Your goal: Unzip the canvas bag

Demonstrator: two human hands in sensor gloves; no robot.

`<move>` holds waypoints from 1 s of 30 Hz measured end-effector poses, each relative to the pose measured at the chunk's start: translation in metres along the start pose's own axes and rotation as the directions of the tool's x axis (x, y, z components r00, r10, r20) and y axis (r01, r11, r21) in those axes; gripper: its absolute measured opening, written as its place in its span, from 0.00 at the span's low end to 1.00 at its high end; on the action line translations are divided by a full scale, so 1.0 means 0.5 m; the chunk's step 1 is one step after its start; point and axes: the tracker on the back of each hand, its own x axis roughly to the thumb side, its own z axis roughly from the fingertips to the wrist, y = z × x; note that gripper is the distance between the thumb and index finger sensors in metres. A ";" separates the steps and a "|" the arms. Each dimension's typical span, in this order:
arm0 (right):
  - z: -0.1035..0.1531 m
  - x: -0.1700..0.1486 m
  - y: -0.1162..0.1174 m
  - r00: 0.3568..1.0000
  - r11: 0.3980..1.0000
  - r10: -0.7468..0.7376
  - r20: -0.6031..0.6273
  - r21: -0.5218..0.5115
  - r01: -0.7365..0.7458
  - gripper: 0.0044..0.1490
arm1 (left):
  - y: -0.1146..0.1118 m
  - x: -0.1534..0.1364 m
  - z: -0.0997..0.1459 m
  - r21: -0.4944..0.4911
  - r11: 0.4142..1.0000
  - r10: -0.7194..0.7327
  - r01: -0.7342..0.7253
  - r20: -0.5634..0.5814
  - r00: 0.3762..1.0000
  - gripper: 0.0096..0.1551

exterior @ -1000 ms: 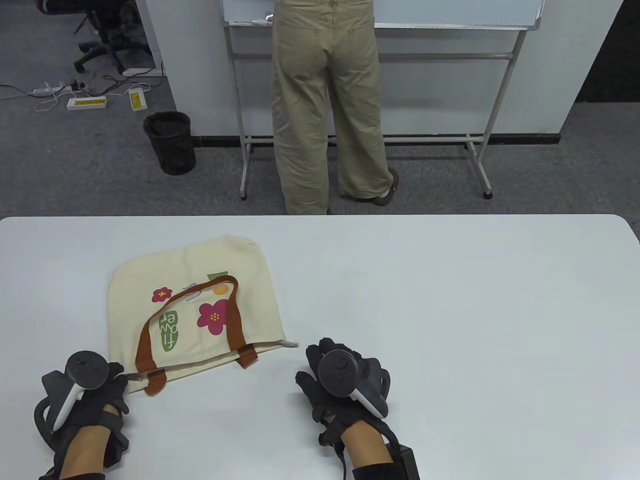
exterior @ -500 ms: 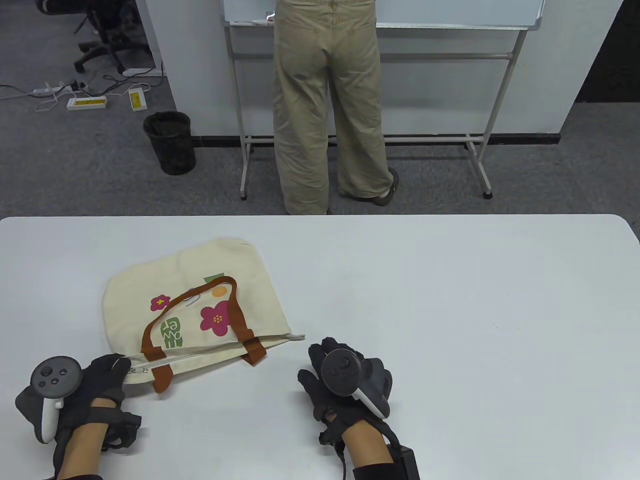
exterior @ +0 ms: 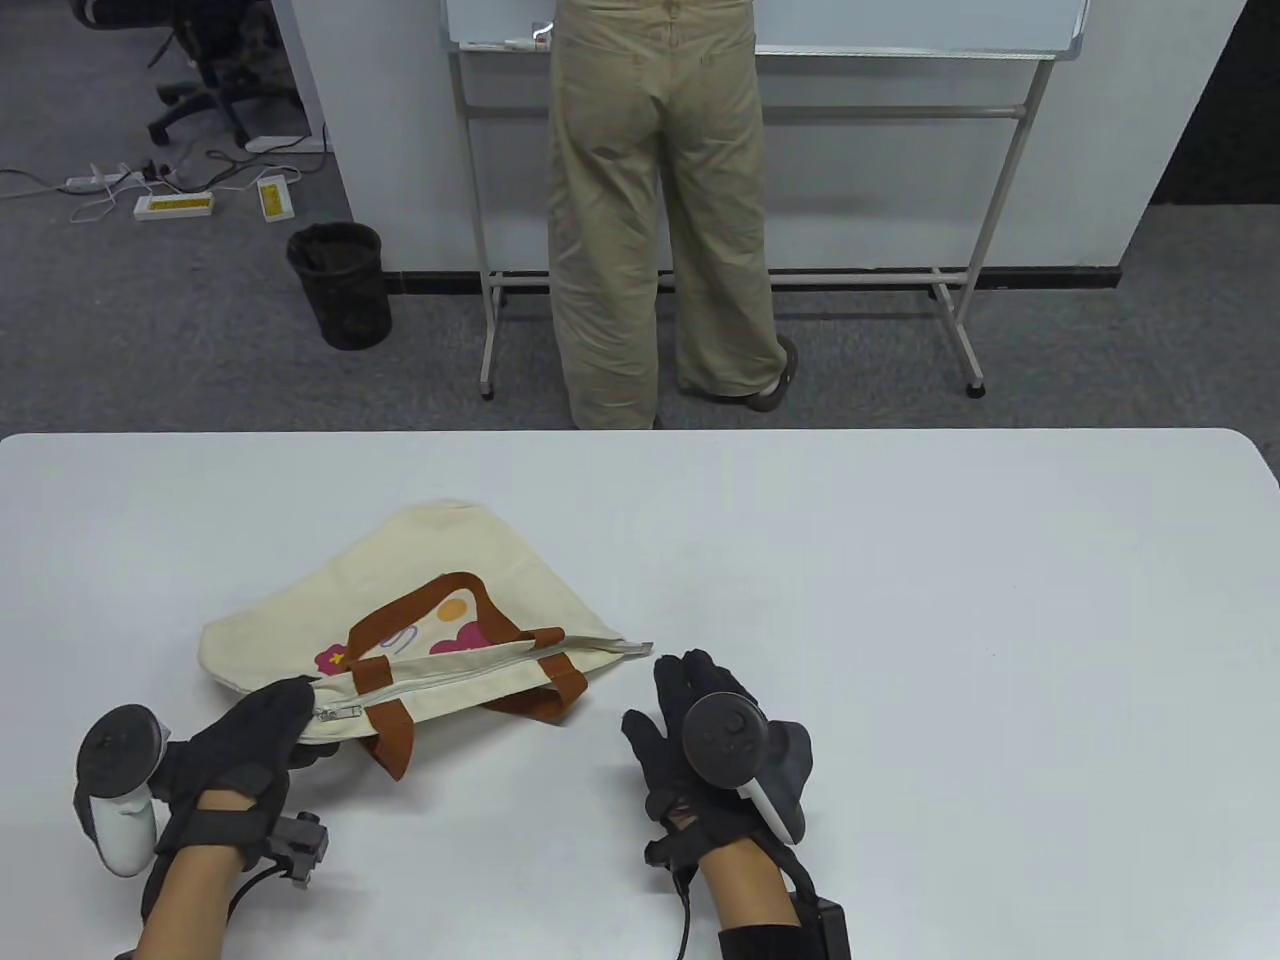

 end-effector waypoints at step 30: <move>-0.028 -0.105 0.023 0.692 0.715 -0.643 -0.329 0.065 0.696 0.29 | -0.045 0.009 0.000 -0.174 0.959 0.231 -0.225 0.014 0.973 0.26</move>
